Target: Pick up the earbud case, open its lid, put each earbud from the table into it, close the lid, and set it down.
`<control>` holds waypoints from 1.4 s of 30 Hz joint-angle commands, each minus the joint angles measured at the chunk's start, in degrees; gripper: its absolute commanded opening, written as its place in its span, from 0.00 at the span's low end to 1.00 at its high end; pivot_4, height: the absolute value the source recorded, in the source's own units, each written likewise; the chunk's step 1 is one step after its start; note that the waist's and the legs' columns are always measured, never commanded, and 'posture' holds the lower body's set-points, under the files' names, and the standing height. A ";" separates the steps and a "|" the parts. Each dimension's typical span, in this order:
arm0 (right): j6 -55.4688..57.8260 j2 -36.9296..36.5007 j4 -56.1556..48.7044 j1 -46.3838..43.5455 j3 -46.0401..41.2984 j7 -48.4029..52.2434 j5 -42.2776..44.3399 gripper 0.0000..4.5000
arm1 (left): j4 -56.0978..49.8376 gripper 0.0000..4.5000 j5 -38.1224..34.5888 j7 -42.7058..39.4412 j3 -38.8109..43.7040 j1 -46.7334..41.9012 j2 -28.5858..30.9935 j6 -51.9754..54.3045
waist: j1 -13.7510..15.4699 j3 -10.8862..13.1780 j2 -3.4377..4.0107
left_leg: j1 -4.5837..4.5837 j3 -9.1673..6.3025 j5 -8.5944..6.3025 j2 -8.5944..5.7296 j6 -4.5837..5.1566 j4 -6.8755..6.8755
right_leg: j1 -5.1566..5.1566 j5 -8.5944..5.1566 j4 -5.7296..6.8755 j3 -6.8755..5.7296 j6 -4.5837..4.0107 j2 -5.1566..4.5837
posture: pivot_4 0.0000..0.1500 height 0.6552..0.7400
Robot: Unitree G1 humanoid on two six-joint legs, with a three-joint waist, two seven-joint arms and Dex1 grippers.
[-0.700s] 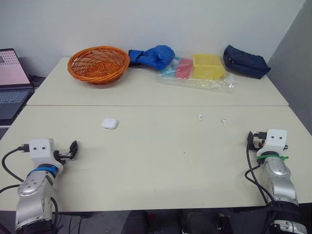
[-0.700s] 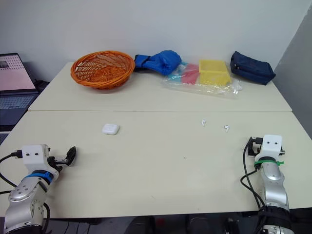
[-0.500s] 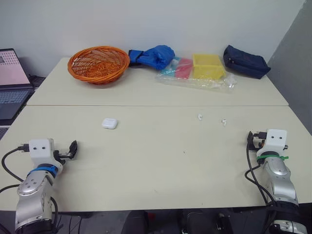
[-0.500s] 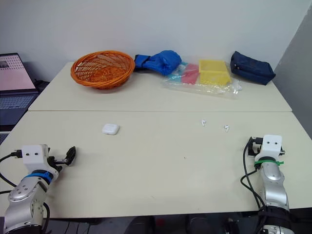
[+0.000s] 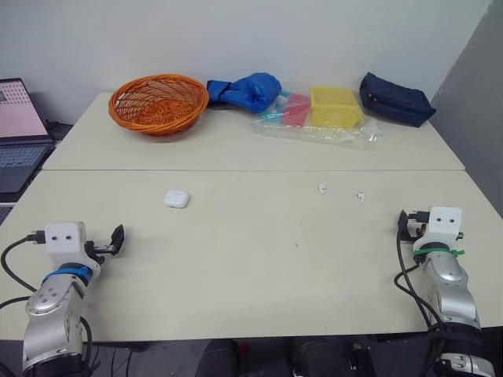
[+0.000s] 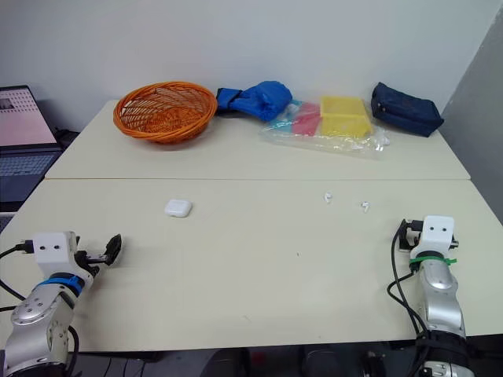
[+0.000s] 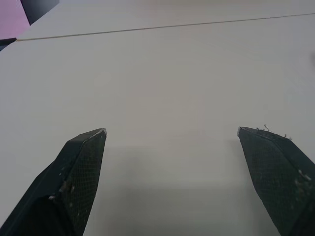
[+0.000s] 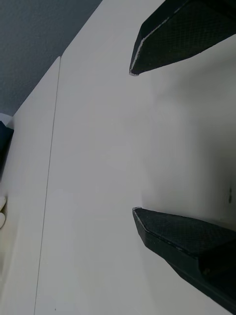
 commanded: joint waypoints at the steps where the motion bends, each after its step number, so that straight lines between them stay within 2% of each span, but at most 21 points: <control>1: -1.40 -0.91 -1.82 -0.93 0.11 0.87 0.13 1.00 | -4.85 1.00 -2.91 -1.17 2.11 0.55 0.70 0.71 | 0.00 0.00 0.00 | 0.00 0.00 0.00 0.00 0.00 0.00 | 0.00 0.00 0.00 0.00 0.00 0.00 | 1.00 1.00; 5: -1.90 -1.63 -2.75 -1.12 1.37 2.80 -0.30 1.00 | -9.36 1.00 -6.93 -4.13 2.48 1.75 0.45 1.56 | -0.01 0.00 0.00 | 0.01 0.01 0.00 0.01 0.00 0.00 | 0.00 0.00 0.00 0.00 0.00 0.00 | 1.00 1.00; 9: 3.53 -5.36 -8.28 -7.46 10.27 23.47 6.81 1.00 | -15.39 1.00 -10.03 -9.43 -4.85 0.67 1.16 8.37 | -0.29 0.03 0.04 | 0.07 0.00 0.00 -0.01 0.01 0.01 | 0.00 0.02 0.04 0.04 0.03 0.02 | 1.00 1.00; 10: 3.98 -5.83 -8.36 -8.25 11.00 25.50 7.47 1.00 | -15.39 1.00 -10.05 -9.56 -5.43 0.12 1.23 9.23 | -0.41 0.03 0.05 | 0.16 0.01 0.01 -0.04 0.01 0.02 | 0.04 0.06 0.04 0.08 0.05 0.04 | 1.00 1.00; 13: 10.30 -8.16 -11.79 -13.10 15.68 40.26 15.06 1.00 | -13.26 1.00 -8.32 -9.63 -9.14 -3.21 1.45 11.36 | -0.32 0.02 0.03 | 0.35 -0.03 0.03 -0.08 0.05 0.02 | 0.30 0.11 0.00 -0.05 0.05 0.16 | 1.00 1.00; 20: 20.68 -11.56 -17.25 -20.56 23.76 58.99 23.76 1.00 | -5.64 1.00 -5.04 -6.56 -11.81 -9.04 -0.07 11.93 | 0.07 0.03 0.03 | 0.39 -0.16 0.01 -0.05 0.05 -0.06 | 0.45 -0.08 -0.06 -0.15 -0.23 0.23 | 1.00 1.00; 26: 25.85 -11.51 -20.12 -24.27 26.81 61.80 25.25 1.00 | 1.00 1.00 -1.28 -4.94 -13.14 -12.23 -1.80 6.88 | 0.09 0.02 0.02 | 0.39 -0.21 0.01 -0.03 0.05 -0.04 | 0.46 -0.08 -0.06 -0.20 -0.24 0.21 | 1.00 1.00; 42: 26.08 -12.22 -17.67 -26.73 26.02 61.63 23.90 1.00 | 14.00 1.00 1.88 -8.12 -16.54 -22.68 -3.24 2.42 | 0.16 0.03 0.02 | 0.36 -0.15 0.01 -0.09 0.05 -0.03 | 0.46 -0.05 -0.07 -0.29 -0.18 0.11 | 1.00 1.00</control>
